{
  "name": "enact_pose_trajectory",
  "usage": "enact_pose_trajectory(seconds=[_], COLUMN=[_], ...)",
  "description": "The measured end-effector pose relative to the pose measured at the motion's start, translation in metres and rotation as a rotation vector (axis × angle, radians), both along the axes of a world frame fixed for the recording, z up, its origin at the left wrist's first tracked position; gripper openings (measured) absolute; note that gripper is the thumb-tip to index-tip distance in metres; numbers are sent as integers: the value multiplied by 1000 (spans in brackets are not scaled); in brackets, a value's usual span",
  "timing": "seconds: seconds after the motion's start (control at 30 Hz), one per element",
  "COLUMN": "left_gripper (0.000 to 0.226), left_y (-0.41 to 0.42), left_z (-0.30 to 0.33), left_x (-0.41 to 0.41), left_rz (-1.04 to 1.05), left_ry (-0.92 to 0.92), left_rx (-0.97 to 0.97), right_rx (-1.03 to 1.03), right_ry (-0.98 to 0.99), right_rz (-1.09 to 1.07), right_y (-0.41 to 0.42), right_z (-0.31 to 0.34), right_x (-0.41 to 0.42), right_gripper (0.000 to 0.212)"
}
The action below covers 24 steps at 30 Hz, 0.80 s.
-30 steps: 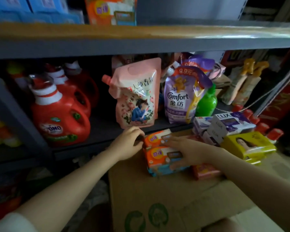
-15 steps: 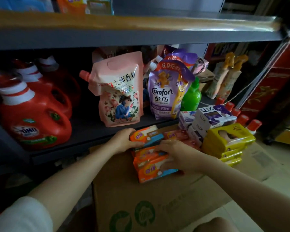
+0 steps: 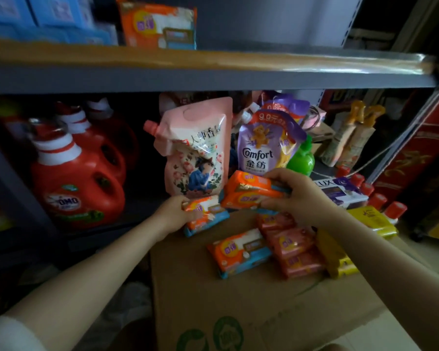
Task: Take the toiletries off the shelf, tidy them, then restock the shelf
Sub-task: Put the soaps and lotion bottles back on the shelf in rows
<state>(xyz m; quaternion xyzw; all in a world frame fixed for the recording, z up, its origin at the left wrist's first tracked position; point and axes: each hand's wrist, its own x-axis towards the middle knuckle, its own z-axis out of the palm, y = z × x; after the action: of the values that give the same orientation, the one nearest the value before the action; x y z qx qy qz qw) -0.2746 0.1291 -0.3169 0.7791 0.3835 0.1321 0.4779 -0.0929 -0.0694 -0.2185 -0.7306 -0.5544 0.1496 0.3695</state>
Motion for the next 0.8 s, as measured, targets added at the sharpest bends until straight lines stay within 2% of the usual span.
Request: enact_pose_trajectory(seconds=[0.03, 0.1, 0.27, 0.33, 0.57, 0.63, 0.8], left_gripper=[23, 25, 38, 37, 38, 38, 36], left_y=[3, 9, 11, 11, 24, 30, 38], left_z=[8, 31, 118, 155, 231, 241, 249], left_x=[-5, -14, -45, -58, -90, -94, -100], left_rz=[51, 102, -5, -11, 5, 28, 25], left_ry=[-39, -126, -530, -672, -859, -890, -964], left_rx=[36, 185, 297, 358, 568, 608, 499], right_rx=[34, 92, 244, 352, 617, 637, 409], right_ry=[-11, -43, -175, -195, -183, -206, -609], right_rz=[-15, -34, -5, -9, -47, -37, -31], right_y=[6, 19, 57, 74, 127, 145, 193], right_z=[5, 17, 68, 92, 172, 193, 221], right_x=[-1, -5, -19, -24, -40, -44, -47], right_gripper=[44, 46, 46, 44, 48, 52, 47])
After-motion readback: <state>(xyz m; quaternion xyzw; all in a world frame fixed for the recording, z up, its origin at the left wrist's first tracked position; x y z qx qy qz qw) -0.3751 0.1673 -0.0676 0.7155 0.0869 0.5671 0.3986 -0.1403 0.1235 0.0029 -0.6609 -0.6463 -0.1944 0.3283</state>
